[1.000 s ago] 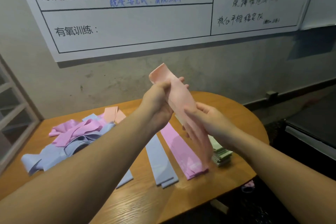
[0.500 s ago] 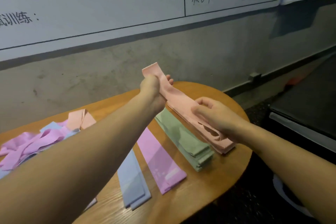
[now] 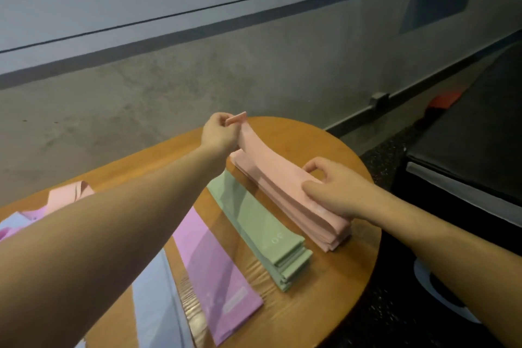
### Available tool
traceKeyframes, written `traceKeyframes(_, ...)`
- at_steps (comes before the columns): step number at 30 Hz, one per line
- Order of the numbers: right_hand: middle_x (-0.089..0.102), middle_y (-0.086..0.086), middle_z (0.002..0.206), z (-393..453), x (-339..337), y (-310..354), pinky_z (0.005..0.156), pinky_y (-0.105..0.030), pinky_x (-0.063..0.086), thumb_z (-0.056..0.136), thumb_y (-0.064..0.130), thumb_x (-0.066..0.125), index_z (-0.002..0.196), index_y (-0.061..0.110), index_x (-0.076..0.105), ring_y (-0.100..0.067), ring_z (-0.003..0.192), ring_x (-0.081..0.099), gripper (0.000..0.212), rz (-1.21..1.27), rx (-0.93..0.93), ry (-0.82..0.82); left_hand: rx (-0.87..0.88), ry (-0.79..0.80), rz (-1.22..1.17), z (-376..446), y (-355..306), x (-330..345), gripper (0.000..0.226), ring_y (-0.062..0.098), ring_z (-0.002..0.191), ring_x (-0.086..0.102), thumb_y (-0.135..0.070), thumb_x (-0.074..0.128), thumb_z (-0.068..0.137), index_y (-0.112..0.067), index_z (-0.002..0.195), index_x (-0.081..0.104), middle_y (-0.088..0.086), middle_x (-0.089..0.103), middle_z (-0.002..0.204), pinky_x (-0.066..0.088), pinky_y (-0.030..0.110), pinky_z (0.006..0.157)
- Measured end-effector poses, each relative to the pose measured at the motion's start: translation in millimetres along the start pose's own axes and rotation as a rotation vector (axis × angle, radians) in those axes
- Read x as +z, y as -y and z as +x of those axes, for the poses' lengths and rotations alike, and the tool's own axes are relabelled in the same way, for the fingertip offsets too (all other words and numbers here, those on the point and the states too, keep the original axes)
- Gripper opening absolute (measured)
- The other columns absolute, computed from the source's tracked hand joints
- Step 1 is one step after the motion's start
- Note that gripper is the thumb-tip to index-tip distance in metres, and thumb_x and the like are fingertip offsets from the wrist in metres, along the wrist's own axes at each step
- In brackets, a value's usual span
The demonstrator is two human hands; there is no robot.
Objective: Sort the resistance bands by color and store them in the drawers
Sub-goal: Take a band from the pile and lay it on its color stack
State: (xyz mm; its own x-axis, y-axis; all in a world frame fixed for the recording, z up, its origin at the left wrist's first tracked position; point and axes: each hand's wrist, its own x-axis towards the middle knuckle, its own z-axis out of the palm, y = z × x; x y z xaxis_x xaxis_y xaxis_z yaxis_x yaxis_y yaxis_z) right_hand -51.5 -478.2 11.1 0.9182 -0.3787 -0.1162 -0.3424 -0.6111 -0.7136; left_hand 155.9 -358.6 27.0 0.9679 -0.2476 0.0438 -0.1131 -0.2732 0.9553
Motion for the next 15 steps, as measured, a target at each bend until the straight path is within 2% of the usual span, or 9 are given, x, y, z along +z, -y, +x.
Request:
traceKeyframes(2, 0.068, 0.003, 0.082, 3, 2, -4, 0.066, -0.039, 0.052, 0.088, 0.030, 0.058, 0.114, 0.032, 0.045, -0.018, 0.071, 0.065, 0.029, 0.002, 0.037, 0.005, 0.115, 0.011, 0.181, 8, 5, 0, 0.016, 0.022, 0.084, 0.064, -0.011, 0.060, 0.094, -0.024, 0.084, 0.057, 0.001, 0.064, 0.088, 0.059, 0.039, 0.075)
traceKeyframes(5, 0.065, 0.000, 0.085, 9, 4, -12, 0.070, -0.047, 0.054, 0.088, 0.027, 0.058, 0.118, 0.035, 0.036, -0.022, 0.072, 0.065, 0.038, -0.039, 0.034, 0.003, 0.318, 0.076, 0.493, 17, 9, -2, 0.014, 0.018, 0.085, 0.061, -0.008, 0.057, 0.093, -0.021, 0.099, 0.058, -0.010, 0.063, 0.086, 0.050, 0.032, 0.071)
traceKeyframes(7, 0.061, 0.003, 0.088, 11, 5, -16, 0.066, -0.042, 0.051, 0.090, 0.025, 0.057, 0.114, 0.036, 0.042, -0.018, 0.073, 0.062, 0.031, -0.095, 0.007, 0.019, 0.429, 0.124, 0.678, 21, 12, -4, 0.023, 0.020, 0.085, 0.059, -0.009, 0.054, 0.094, -0.022, 0.113, 0.058, -0.006, 0.065, 0.095, 0.043, 0.030, 0.070)
traceKeyframes(10, 0.062, 0.013, 0.096, 13, 7, -20, 0.069, -0.025, 0.050, 0.093, 0.026, 0.058, 0.105, 0.037, 0.061, -0.004, 0.081, 0.058, 0.017, -0.164, -0.026, 0.049, 0.477, 0.206, 0.857, 24, 17, -2, 0.030, 0.024, 0.089, 0.061, -0.014, 0.051, 0.099, -0.027, 0.125, 0.058, 0.002, 0.067, 0.108, 0.046, 0.033, 0.072)
traceKeyframes(12, 0.061, 0.018, 0.095, 15, 8, -22, 0.076, -0.025, 0.053, 0.093, 0.029, 0.061, 0.103, 0.036, 0.068, -0.002, 0.087, 0.059, 0.014, -0.175, -0.008, 0.086, 0.478, 0.258, 0.955, 23, 18, 0, 0.028, 0.023, 0.092, 0.061, -0.016, 0.051, 0.100, -0.027, 0.123, 0.061, 0.003, 0.068, 0.112, 0.050, 0.034, 0.074)
traceKeyframes(15, 0.055, 0.019, 0.089, 17, 10, -28, 0.078, -0.029, 0.054, 0.093, 0.033, 0.061, 0.099, 0.040, 0.064, -0.001, 0.083, 0.057, 0.010, -0.237, -0.002, 0.108, 0.496, 0.298, 1.084, 21, 21, 2, 0.028, 0.023, 0.100, 0.058, -0.018, 0.050, 0.101, -0.026, 0.127, 0.060, 0.004, 0.067, 0.121, 0.050, 0.035, 0.081)
